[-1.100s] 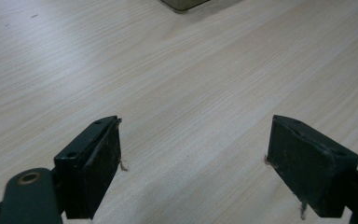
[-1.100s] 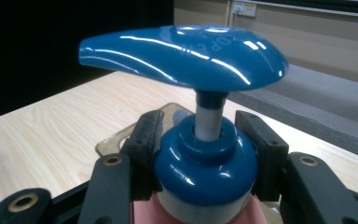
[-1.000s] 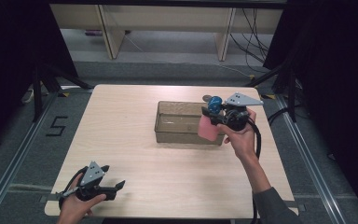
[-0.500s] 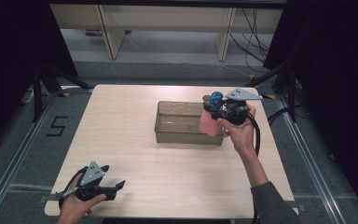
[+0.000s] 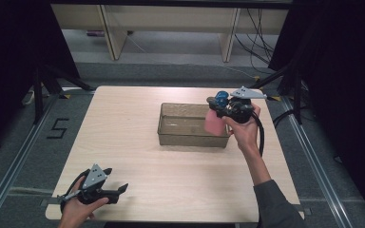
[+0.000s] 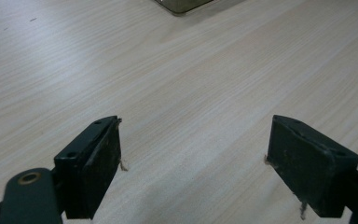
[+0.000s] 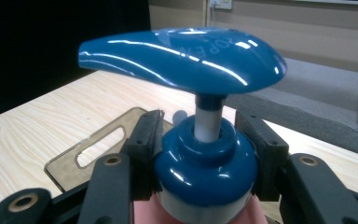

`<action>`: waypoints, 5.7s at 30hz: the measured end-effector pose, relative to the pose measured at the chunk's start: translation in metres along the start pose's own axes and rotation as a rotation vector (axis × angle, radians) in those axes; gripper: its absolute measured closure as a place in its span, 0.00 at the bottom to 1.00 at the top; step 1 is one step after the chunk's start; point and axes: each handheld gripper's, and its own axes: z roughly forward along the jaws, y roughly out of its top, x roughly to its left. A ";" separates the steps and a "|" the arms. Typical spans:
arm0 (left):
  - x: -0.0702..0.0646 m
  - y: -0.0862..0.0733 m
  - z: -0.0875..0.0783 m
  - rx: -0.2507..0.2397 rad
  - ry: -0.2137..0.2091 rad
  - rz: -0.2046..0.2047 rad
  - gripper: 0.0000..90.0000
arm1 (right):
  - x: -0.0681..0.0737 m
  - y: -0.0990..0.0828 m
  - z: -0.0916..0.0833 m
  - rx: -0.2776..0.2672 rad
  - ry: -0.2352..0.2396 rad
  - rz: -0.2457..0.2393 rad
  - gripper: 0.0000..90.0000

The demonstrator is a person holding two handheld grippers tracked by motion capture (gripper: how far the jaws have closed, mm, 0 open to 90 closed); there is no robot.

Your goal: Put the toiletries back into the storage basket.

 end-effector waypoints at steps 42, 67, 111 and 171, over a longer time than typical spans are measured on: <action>0.003 0.002 -0.002 -0.002 -0.002 0.021 0.19 | -0.014 -0.035 0.025 0.088 -0.021 0.005 0.59; 0.001 0.001 -0.003 -0.006 -0.003 0.007 0.19 | -0.015 -0.051 0.029 0.130 -0.026 0.007 0.59; 0.001 0.001 -0.004 -0.007 -0.001 0.009 0.19 | -0.016 -0.054 0.018 0.078 -0.033 0.108 0.32; 0.000 0.002 -0.004 -0.008 0.001 0.012 0.19 | -0.001 -0.054 -0.022 0.044 -0.038 0.137 0.29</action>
